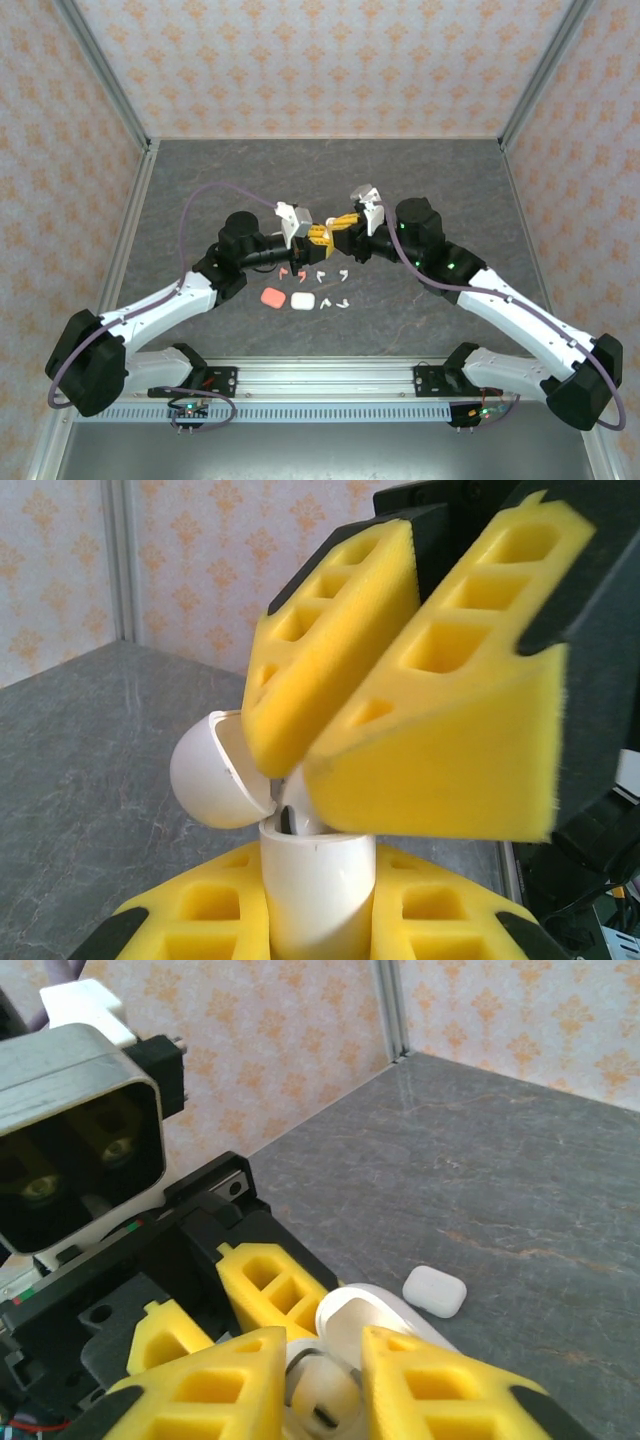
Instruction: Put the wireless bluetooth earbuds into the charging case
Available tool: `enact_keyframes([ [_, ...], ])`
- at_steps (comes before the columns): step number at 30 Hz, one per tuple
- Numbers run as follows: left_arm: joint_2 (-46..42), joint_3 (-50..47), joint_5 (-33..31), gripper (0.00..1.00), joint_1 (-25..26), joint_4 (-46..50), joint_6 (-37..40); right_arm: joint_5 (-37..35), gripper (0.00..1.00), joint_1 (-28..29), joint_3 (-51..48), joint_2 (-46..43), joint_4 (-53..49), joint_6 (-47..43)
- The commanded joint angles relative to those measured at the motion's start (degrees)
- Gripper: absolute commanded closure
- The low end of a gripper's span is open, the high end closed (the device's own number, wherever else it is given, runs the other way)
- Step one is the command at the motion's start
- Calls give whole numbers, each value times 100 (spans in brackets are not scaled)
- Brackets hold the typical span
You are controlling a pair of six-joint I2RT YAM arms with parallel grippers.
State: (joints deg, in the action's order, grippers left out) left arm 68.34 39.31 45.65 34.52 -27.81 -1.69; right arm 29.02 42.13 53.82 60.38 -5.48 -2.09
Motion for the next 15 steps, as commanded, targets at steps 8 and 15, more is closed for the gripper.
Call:
enact_keyframes([
  [8, -250, -1, -167, 100, 37, -182, 169, -130, 48, -53, 950, -124, -759, 291],
  [15, -342, -201, -263, 100, 33, -410, 200, -609, 40, -774, 1307, -195, -1659, 971],
])
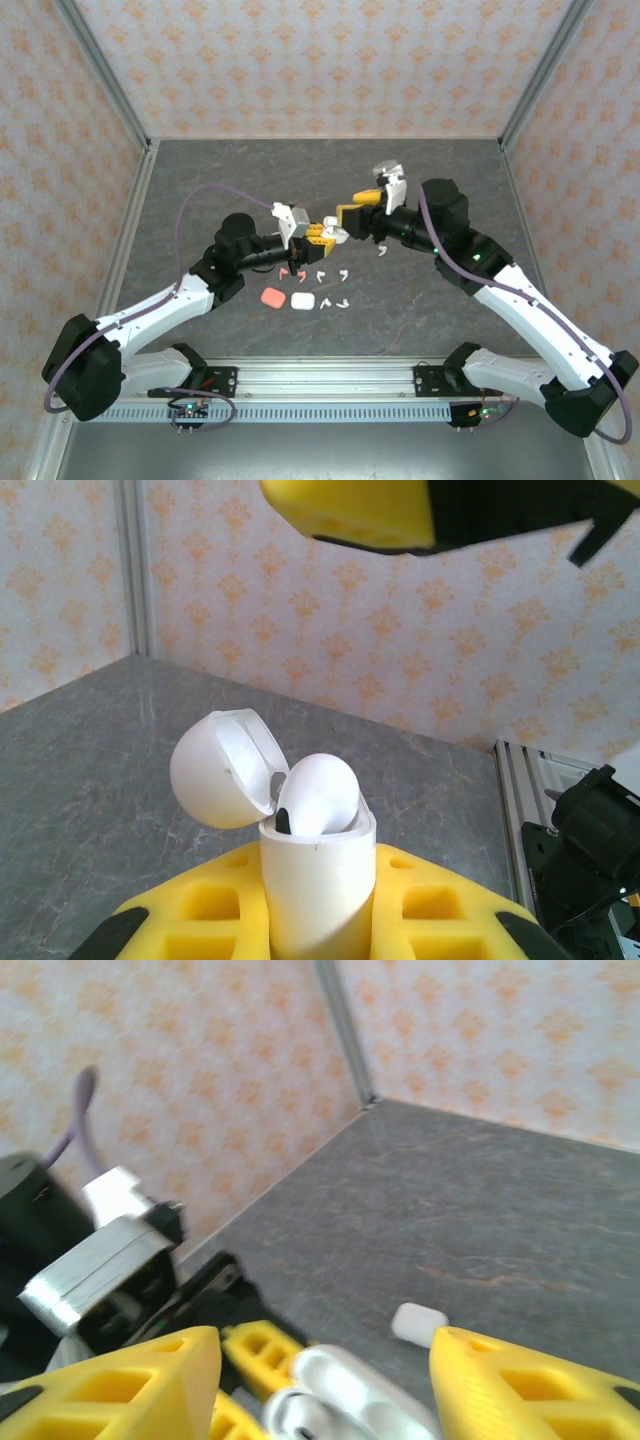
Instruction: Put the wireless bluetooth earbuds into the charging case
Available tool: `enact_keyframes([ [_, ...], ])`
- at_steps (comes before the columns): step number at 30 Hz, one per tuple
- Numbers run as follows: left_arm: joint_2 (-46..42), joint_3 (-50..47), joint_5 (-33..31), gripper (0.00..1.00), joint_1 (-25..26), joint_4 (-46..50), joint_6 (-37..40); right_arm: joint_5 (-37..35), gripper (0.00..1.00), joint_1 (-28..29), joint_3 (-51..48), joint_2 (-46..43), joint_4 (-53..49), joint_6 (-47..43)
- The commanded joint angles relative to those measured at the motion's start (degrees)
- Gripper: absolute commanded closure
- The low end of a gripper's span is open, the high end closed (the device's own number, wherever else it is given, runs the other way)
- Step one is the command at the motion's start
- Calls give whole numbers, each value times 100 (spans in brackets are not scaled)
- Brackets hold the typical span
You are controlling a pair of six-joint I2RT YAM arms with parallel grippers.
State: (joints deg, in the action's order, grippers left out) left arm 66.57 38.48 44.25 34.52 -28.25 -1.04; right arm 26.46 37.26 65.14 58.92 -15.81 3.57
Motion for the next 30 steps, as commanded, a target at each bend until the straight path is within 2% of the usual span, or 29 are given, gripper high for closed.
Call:
enact_keyframes([
  [1, -185, -159, -127, 100, 36, -418, 139, -368, 39, -539, 133, -4, -793, 546],
  [4, -257, -233, -117, 100, 36, -549, 163, -188, 40, -1306, -135, 218, -1149, 1000],
  [7, -344, -242, -101, 100, 37, -510, 205, -273, 43, -1689, -480, 583, -1364, 1138],
  [17, -563, -236, -90, 100, 37, -355, 254, -1087, 53, -1874, -1009, 2428, -977, 1045],
  [22, -592, -229, -107, 100, 35, -257, 268, -1024, 55, -1878, -844, 3248, -705, 952],
  [30, -636, -203, -136, 100, 36, -104, 314, -858, 59, -1878, -592, 3898, -622, 904],
])
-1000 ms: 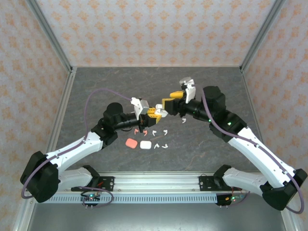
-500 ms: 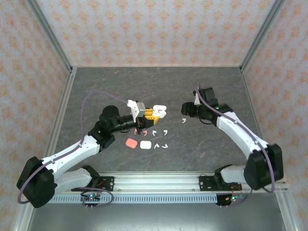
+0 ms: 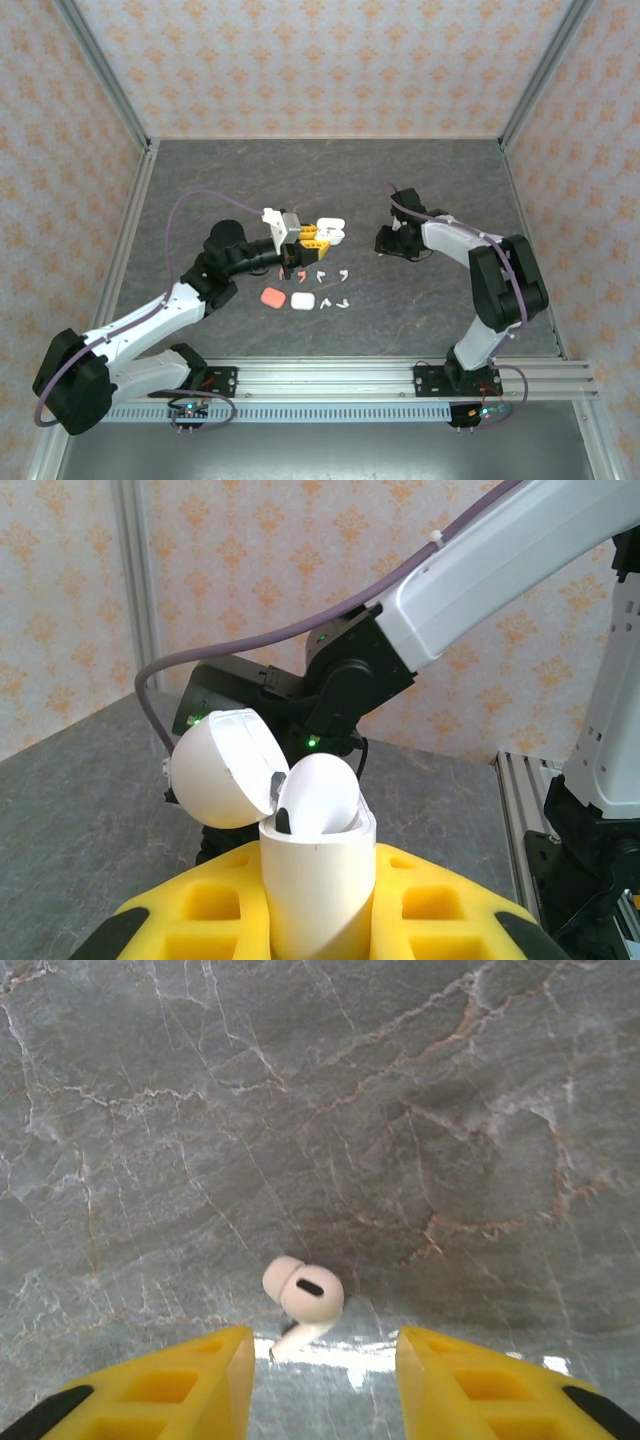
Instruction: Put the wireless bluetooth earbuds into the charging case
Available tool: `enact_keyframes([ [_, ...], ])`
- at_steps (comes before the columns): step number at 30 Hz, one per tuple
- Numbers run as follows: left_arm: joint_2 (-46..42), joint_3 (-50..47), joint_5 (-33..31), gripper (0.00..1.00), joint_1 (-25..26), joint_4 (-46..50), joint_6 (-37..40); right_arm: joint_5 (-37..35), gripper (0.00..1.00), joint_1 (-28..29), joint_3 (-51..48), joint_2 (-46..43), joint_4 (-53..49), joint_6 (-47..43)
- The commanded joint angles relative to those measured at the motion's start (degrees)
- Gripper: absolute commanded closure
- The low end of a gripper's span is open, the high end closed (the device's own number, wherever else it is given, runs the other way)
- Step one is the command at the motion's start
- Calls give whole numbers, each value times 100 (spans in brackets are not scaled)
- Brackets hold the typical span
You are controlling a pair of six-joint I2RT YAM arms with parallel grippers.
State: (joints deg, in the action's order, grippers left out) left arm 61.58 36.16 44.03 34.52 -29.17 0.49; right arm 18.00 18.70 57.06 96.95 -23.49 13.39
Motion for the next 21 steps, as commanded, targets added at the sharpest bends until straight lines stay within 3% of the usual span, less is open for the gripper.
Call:
enact_keyframes([
  [1, -138, 30, -114, 100, 37, 16, 178, -28, 59, -17, 234, 142, 171, -93],
  [21, -155, 68, -219, 100, 37, 179, 206, 60, 68, 7, 419, 679, 61, -184],
])
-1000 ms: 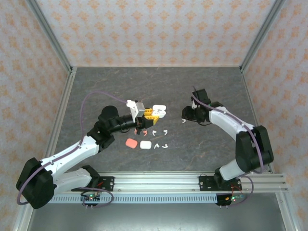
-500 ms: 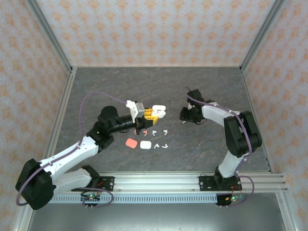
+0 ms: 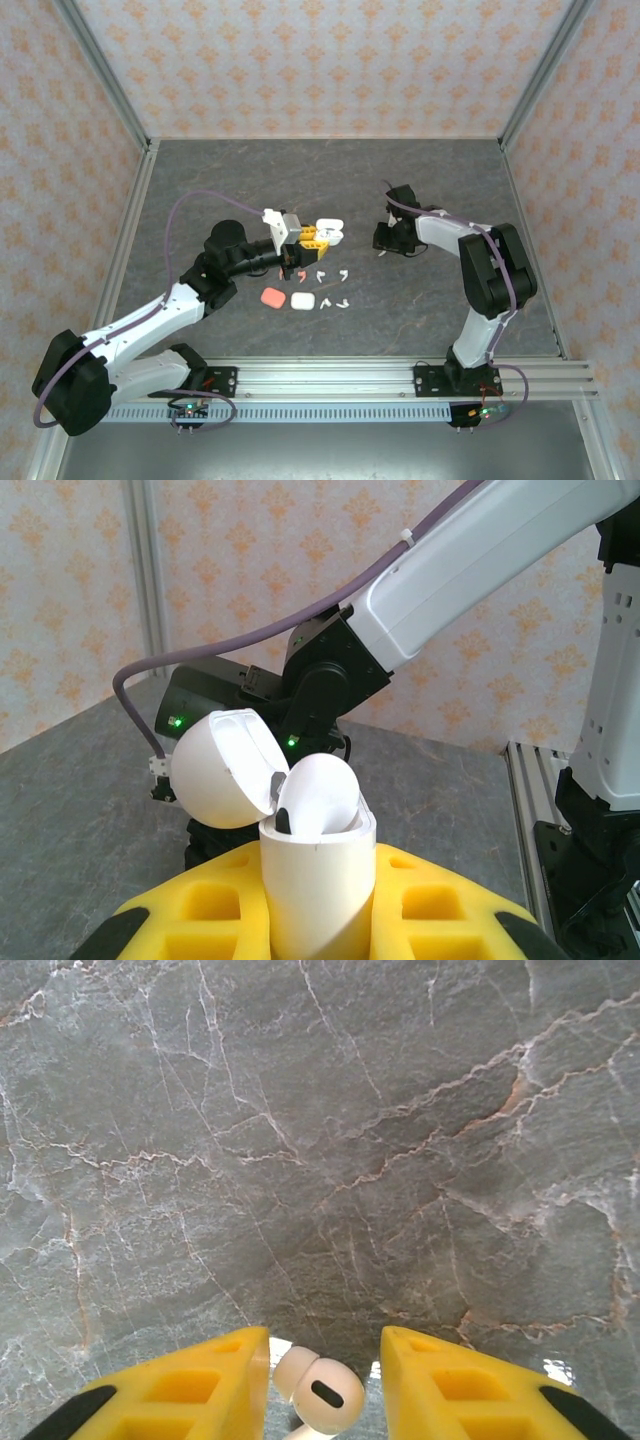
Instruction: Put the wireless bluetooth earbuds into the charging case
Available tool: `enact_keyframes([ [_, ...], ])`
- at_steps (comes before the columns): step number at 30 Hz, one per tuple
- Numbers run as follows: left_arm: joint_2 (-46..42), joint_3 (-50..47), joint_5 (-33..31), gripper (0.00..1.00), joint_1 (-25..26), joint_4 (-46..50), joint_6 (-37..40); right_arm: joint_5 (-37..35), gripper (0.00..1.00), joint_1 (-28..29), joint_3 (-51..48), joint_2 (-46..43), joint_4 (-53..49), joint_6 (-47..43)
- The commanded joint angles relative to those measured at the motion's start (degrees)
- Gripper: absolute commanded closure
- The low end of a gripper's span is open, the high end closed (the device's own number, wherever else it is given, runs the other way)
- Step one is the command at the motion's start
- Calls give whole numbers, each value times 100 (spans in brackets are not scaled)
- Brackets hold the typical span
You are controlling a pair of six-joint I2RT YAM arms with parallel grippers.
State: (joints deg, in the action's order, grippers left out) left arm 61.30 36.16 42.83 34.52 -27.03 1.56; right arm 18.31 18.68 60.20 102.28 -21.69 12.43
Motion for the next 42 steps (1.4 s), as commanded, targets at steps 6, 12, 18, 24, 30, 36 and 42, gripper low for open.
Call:
enact_keyframes([
  [6, -136, 55, -125, 100, 37, -33, 86, 64, 71, 64, 123, 241, -220, -152],
  [12, -171, 38, -165, 100, 37, 12, 105, -28, 79, 142, 101, 180, -257, -194],
  [18, -180, 31, -205, 100, 37, 22, 88, -86, 81, 160, 82, -124, -198, -334],
  [24, -85, -29, -133, 100, 37, -254, -142, 46, 82, 213, -141, -1197, 100, -715],
  [30, 116, 22, -104, 100, 37, -606, -498, 315, 82, 359, -486, -2781, 550, -1168],
  [36, 343, 311, 136, 100, 37, -652, -774, 736, 82, 547, -571, -4176, 1014, -1629],
  [42, 487, 500, 116, 100, 37, -623, -847, 998, 82, 913, -373, -4874, 1306, -2131],
])
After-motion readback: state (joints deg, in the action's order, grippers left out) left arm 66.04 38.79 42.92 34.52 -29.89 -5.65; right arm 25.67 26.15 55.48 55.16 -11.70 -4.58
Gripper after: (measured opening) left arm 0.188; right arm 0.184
